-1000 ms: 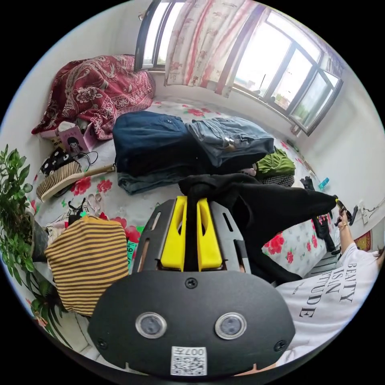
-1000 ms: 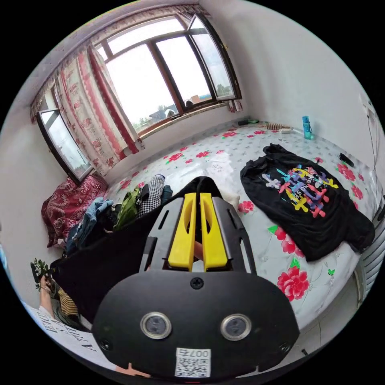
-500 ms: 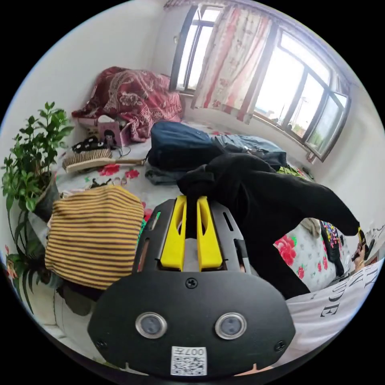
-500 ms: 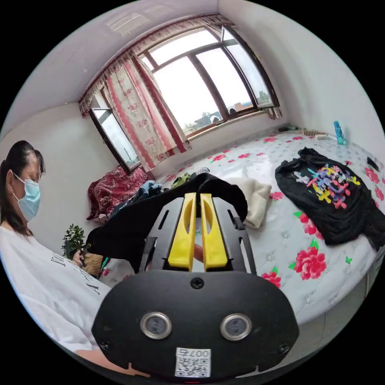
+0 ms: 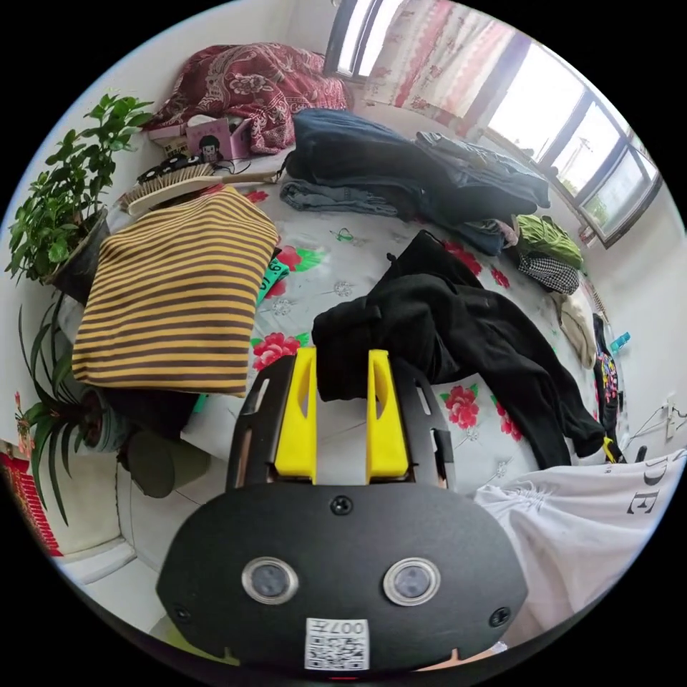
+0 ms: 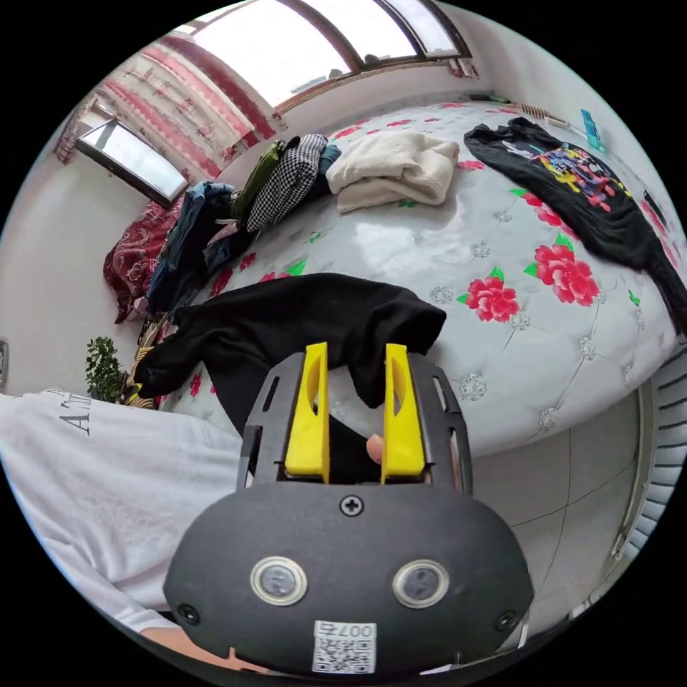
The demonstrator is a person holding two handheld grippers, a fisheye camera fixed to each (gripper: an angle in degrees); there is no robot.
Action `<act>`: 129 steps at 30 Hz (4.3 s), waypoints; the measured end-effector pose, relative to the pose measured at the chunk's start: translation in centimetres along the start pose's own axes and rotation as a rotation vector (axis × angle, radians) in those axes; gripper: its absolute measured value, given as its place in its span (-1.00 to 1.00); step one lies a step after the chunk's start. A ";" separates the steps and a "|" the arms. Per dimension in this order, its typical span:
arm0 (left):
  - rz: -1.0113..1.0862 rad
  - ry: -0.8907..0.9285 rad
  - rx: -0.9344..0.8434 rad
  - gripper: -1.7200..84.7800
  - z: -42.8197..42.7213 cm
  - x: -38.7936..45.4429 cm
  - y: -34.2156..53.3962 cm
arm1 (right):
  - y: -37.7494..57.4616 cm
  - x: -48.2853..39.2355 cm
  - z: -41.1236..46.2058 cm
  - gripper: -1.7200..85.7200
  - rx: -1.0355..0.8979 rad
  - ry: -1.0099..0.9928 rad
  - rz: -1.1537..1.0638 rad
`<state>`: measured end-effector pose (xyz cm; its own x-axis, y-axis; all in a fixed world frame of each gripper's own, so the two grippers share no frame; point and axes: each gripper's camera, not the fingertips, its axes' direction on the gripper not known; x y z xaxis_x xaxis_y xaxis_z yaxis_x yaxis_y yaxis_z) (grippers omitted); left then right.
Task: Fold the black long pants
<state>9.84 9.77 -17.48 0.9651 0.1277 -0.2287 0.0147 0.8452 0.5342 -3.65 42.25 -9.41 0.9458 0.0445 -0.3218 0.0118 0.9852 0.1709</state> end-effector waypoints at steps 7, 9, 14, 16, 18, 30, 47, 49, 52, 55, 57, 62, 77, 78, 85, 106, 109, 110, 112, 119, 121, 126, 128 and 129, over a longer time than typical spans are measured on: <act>-0.055 0.061 0.025 -0.75 -0.7 -0.1 1.0 | -0.8 -8.3 9.4 -0.61 -0.279 0.100 -0.225; -0.058 0.080 0.031 -0.77 -1.1 0.1 0.5 | -1.1 -10.5 12.0 -0.60 -0.352 0.019 -0.252; -0.077 0.057 0.036 -0.80 -1.8 0.7 -0.1 | 1.2 -19.9 17.0 -0.70 -0.448 0.277 -0.504; -0.110 0.070 0.047 -0.81 -1.9 0.5 0.4 | 2.1 -22.7 17.9 -0.80 -0.462 0.346 -0.647; -0.143 0.082 0.055 -0.81 -1.8 0.2 1.0 | 1.1 -24.3 18.8 -0.89 -0.549 0.379 -0.744; -0.196 0.139 0.048 -0.80 0.2 3.0 6.7 | -10.5 -32.2 3.9 -0.91 0.306 0.956 -0.844; 0.086 0.078 0.210 -0.69 -5.9 11.9 5.0 | -15.6 -12.0 8.0 -0.63 -0.157 0.178 -0.288; 0.170 0.083 0.051 -0.67 0.0 16.3 2.6 | -15.3 -12.2 12.2 -0.64 -0.281 0.162 -0.335; 0.128 -0.084 -0.076 -0.74 6.6 19.0 0.5 | -14.1 -13.0 16.5 -0.71 -0.367 0.364 -0.456; 0.061 -0.105 -0.220 -0.83 10.1 18.4 -1.4 | -14.8 -13.2 13.1 -0.82 -0.310 0.401 -0.565; 0.053 -0.060 -0.171 -0.85 8.1 17.9 -2.2 | -15.7 -12.7 7.9 -0.86 -0.203 0.409 -0.593; 0.142 0.152 0.104 -0.87 -4.8 17.0 1.6 | -13.3 -9.1 -13.5 -0.90 0.210 0.427 -0.575; -0.013 0.321 -0.036 -0.83 -5.9 7.0 11.4 | -8.5 15.1 -12.3 -0.77 0.108 0.305 0.107; -0.014 0.267 -0.007 -0.80 -6.1 6.9 9.5 | -9.0 15.3 -12.1 -0.76 0.121 0.291 0.109; -0.004 0.227 -0.092 -0.62 7.6 14.3 -5.5 | -18.3 16.9 -1.3 -0.68 0.011 0.155 0.090; -0.100 0.030 -0.069 -0.85 16.8 11.5 -11.1 | -20.0 14.0 3.0 -0.85 0.203 -0.038 0.170; -0.131 0.031 -0.123 -0.75 19.3 11.8 -11.0 | -20.2 15.0 7.5 -0.80 0.086 -0.023 0.255; -0.132 0.031 -0.115 -0.74 19.0 11.9 -10.7 | -20.0 14.5 7.2 -0.78 0.092 0.010 0.240; -0.089 0.002 -0.084 -0.70 16.4 12.9 -8.3 | -19.7 13.4 6.2 -0.75 0.086 0.028 0.176; 0.097 -0.057 -0.146 -0.70 11.8 18.8 7.7 | -13.2 3.6 7.5 -0.70 -0.252 -0.004 -0.316; 0.169 0.007 -0.223 -0.67 13.2 21.7 13.0 | -10.9 0.3 10.1 -0.68 -0.337 0.004 -0.444; 0.470 -0.124 -0.398 -0.75 20.0 27.4 19.0 | -6.5 -6.1 18.5 -0.70 -0.474 0.234 -0.679; 0.556 -0.144 -0.399 -0.86 20.2 28.0 18.5 | -6.6 -7.9 18.8 -0.80 -0.495 0.350 -0.781; 0.581 -0.169 -0.423 -0.94 20.0 27.8 17.8 | -7.0 -8.3 18.4 -0.83 -0.515 0.353 -0.794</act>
<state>42.15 17.95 1.92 0.8140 0.5631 0.1422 -0.5804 0.7977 0.1638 -5.64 31.94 9.18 0.5739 -0.6912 -0.4392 0.3758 0.6988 -0.6087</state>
